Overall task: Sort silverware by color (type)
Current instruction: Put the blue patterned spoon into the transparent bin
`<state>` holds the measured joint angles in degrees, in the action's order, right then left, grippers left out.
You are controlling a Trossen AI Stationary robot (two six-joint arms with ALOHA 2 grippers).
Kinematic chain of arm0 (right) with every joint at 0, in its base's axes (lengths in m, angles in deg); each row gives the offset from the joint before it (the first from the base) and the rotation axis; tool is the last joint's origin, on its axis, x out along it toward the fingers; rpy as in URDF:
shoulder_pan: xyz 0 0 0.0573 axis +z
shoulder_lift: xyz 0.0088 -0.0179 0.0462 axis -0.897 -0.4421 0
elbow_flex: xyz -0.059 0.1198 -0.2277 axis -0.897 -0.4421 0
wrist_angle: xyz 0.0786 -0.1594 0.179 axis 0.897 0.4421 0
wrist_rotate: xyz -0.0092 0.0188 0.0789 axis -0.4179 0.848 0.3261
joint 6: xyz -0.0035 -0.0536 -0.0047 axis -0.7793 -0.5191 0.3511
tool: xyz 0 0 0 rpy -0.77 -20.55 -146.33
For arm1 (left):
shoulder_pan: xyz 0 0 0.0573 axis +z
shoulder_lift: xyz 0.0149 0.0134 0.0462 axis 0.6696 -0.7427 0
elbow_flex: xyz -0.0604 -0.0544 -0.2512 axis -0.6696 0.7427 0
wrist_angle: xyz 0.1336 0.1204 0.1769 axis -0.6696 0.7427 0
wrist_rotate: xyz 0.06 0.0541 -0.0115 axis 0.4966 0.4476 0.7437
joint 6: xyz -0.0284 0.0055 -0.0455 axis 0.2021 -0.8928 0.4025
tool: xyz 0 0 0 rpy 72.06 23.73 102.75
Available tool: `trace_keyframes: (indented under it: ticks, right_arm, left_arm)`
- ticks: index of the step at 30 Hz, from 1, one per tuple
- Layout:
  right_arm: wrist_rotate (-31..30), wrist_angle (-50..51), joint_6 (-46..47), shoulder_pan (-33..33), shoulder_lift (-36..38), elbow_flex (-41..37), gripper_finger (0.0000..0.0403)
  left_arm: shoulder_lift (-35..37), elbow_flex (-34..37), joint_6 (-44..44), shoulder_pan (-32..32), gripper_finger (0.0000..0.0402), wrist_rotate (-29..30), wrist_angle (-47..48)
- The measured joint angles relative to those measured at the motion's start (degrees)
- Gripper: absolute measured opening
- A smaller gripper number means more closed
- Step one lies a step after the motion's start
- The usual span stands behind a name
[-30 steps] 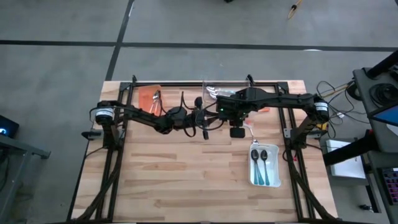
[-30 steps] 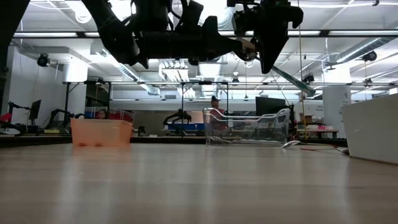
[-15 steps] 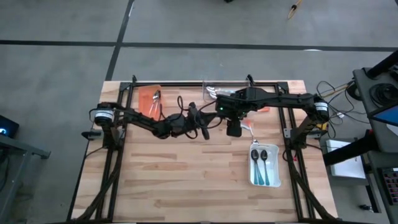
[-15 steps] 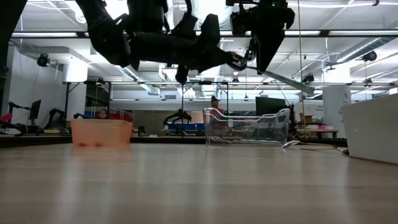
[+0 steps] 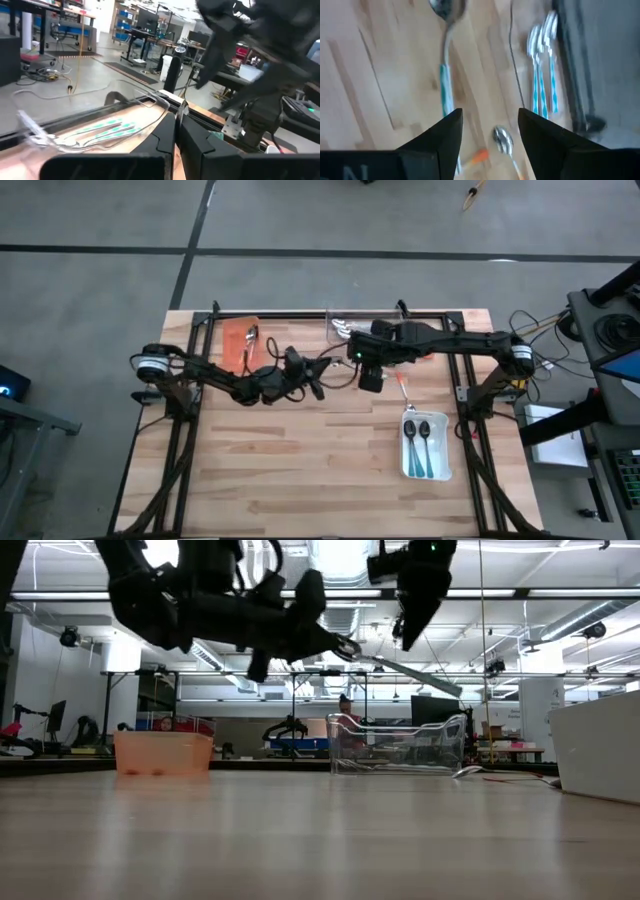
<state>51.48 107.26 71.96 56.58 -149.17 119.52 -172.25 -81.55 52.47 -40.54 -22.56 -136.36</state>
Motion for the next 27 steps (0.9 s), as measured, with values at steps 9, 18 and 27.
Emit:
trace_keyframes:
  ticks: [9, 18, 27]
  right_arm:
    - [-11.88, -13.81, 0.92, 10.45, 7.60, -7.94, 0.0183]
    - [-23.46, -30.73, 2.00, 17.29, 11.56, -23.78, 0.0183]
    - [-29.94, -32.56, 3.79, 20.37, 11.59, -30.98, 0.0183]
  left_arm:
    - [9.04, 8.12, 1.51, -0.22, 0.0000, 3.68, -0.07]
    - [11.24, 8.83, 6.31, -1.68, 0.0000, 3.62, 0.17]
    - [10.12, 7.33, 10.62, -3.08, 0.0000, 5.56, 1.10]
